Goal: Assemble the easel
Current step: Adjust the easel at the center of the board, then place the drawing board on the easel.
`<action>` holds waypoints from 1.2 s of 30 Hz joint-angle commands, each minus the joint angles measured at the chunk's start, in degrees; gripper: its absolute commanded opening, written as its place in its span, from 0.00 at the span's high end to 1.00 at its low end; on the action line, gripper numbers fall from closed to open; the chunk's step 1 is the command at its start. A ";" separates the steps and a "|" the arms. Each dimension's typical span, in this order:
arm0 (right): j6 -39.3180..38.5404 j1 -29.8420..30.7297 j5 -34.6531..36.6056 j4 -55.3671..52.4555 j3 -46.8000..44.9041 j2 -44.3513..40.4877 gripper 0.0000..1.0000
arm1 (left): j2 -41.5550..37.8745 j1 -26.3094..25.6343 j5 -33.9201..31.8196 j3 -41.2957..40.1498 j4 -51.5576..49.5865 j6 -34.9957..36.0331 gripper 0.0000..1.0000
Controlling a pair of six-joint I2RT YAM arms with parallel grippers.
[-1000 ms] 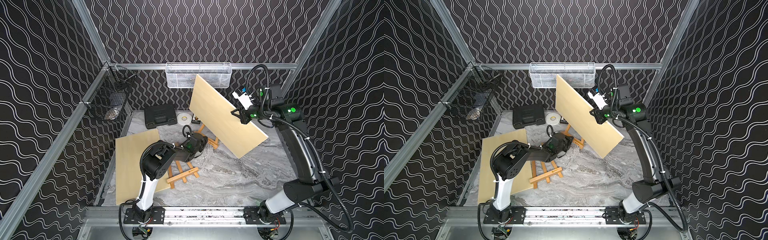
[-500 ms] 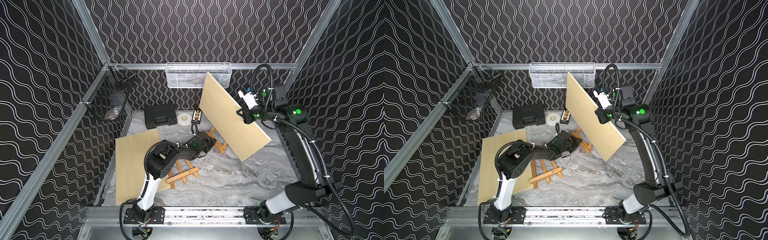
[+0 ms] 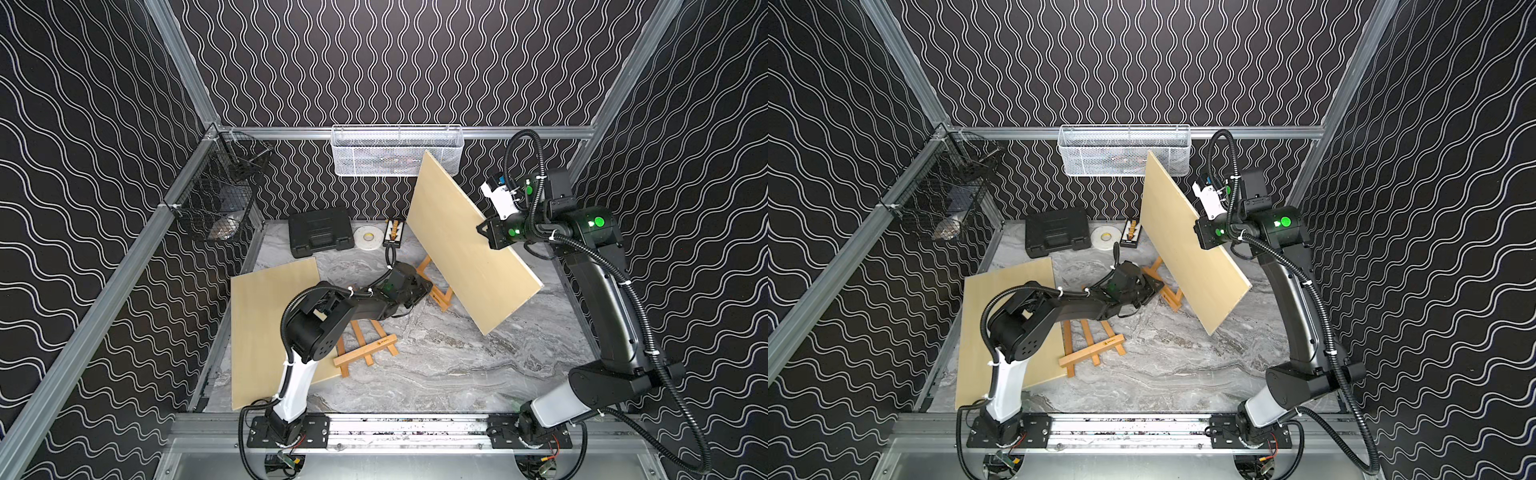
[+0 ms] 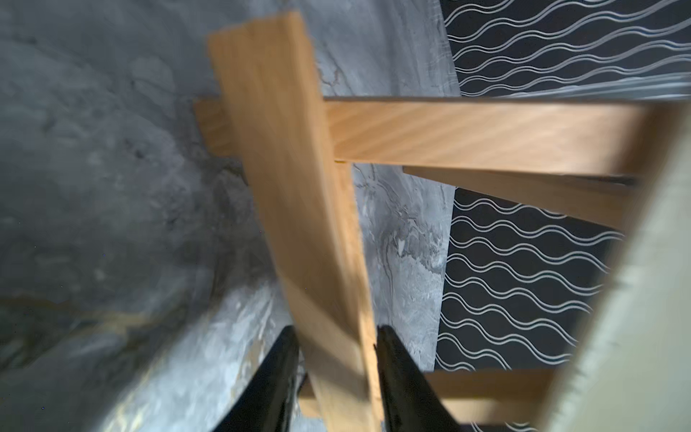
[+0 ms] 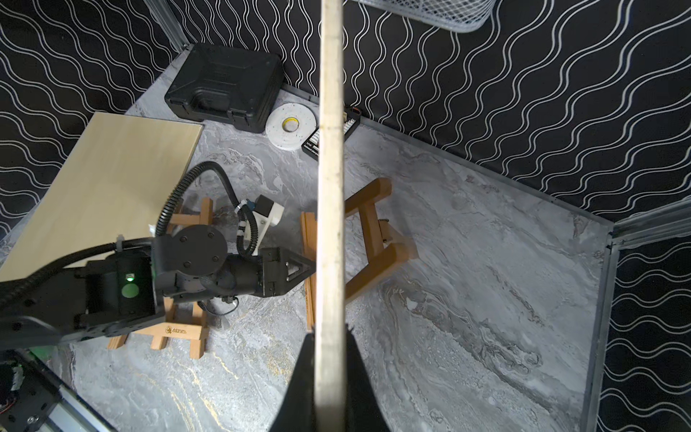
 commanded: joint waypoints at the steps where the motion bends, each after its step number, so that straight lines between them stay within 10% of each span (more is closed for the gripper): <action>1: 0.56 0.00 -1.50 5.82 1.02 -0.11 1.00 | -4.38 0.41 -1.64 -2.40 -1.87 5.87 0.56; 36: -2.00 0.40 -4.51 -4.31 13.62 14.40 1.00 | -24.44 3.40 -5.55 -14.79 -11.78 21.41 0.43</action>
